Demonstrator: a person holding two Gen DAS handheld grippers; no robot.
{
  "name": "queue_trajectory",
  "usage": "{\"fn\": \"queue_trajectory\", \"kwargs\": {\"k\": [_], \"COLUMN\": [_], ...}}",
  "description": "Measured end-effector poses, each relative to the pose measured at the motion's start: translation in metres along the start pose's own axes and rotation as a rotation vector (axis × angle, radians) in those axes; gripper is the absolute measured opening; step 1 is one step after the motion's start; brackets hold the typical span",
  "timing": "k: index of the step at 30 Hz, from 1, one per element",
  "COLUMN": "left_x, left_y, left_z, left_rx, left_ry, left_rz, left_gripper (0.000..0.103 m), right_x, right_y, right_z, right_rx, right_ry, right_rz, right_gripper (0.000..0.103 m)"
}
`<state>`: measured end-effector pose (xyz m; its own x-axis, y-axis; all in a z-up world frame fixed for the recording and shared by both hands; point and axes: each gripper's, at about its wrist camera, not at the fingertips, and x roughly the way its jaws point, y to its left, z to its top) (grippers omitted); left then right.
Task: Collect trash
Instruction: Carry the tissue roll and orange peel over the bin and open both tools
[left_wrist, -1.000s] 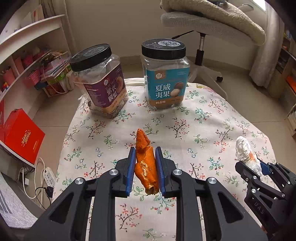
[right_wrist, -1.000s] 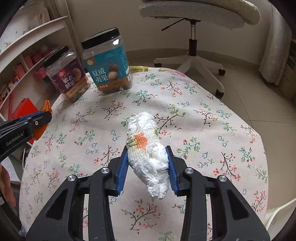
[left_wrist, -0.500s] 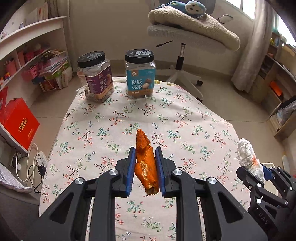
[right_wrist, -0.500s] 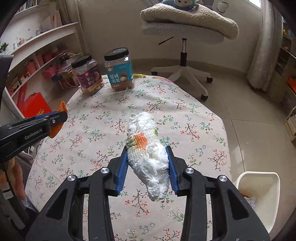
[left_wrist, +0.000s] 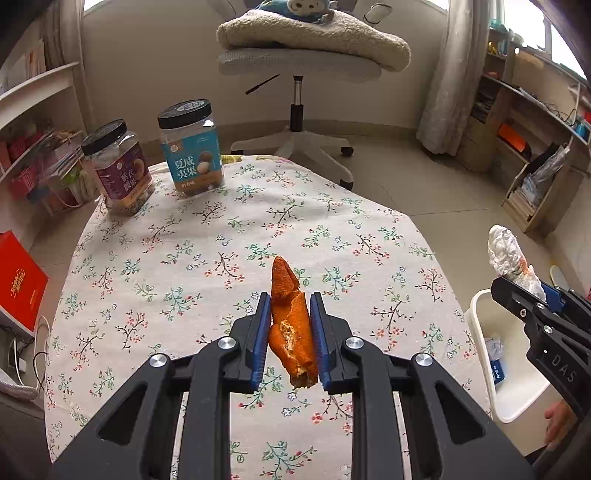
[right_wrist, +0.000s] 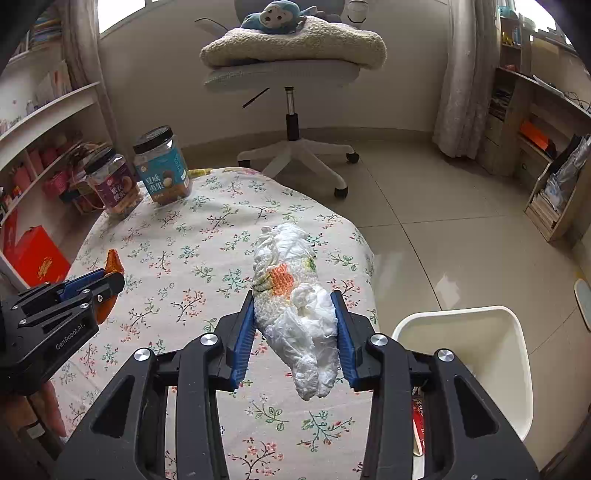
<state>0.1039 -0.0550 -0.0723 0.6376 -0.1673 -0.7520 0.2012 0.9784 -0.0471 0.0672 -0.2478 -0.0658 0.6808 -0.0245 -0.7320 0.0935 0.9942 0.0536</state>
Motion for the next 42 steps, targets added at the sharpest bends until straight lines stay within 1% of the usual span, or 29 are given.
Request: {"fn": "queue_trajectory", "kwargs": {"k": [6,14,18,22,24,25,26,27,28,30,32,34,39,42], "left_x": [0.004,0.006,0.006,0.006,0.005,0.005,0.005,0.005,0.005,0.005,0.004,0.005,0.012,0.016], "left_y": [-0.028,-0.053,-0.062,-0.074,-0.082,-0.088,-0.094,-0.1,-0.108,-0.127,-0.148,-0.169,-0.223,-0.25], "left_z": [0.001,0.001,0.001,-0.001,-0.001,-0.001,-0.001,-0.002,-0.002,-0.004,-0.007,-0.011,-0.018,-0.018], "left_rx": [0.04,0.082,0.097,0.112,0.123,0.128,0.132,0.135,0.141,0.167,0.205,0.229,0.237,0.228], "left_ry": [0.001,0.002,0.001,0.004,0.003,0.004,0.005,0.008,0.013,0.016,0.013,0.02,0.072,0.114], "left_rz": [-0.034,-0.065,-0.075,-0.097,-0.122,-0.136,-0.151,-0.168,-0.188,-0.224,-0.255,-0.29,-0.411,-0.515], "left_gripper": [0.022,0.022,0.022,0.022,0.022,0.022,0.022,0.022,0.022,0.022,0.022,0.022,0.022,0.025], "right_x": [-0.004,-0.012,-0.018,-0.025,-0.031,-0.035,-0.039,-0.043,-0.048,-0.058,-0.066,-0.074,-0.09,-0.1], "right_y": [-0.031,-0.078,-0.104,-0.123,-0.131,-0.135,-0.139,-0.144,-0.149,-0.159,-0.169,-0.18,-0.207,-0.222], "right_z": [-0.002,-0.006,-0.011,-0.015,-0.016,-0.017,-0.018,-0.018,-0.019,-0.019,-0.021,-0.023,-0.03,-0.034], "right_rx": [0.057,0.156,0.2,0.212,0.214,0.212,0.214,0.222,0.233,0.253,0.274,0.297,0.378,0.432], "right_ry": [-0.001,0.004,0.013,0.018,0.008,-0.002,-0.014,-0.029,-0.045,-0.075,-0.1,-0.117,-0.147,-0.168], "right_rz": [-0.056,-0.155,-0.218,-0.324,-0.375,-0.406,-0.437,-0.462,-0.483,-0.523,-0.558,-0.58,-0.625,-0.641], "right_gripper": [0.037,0.038,0.038,0.041,0.046,0.054,0.065,0.07,0.078,0.082,0.09,0.091,0.094,0.095]}}
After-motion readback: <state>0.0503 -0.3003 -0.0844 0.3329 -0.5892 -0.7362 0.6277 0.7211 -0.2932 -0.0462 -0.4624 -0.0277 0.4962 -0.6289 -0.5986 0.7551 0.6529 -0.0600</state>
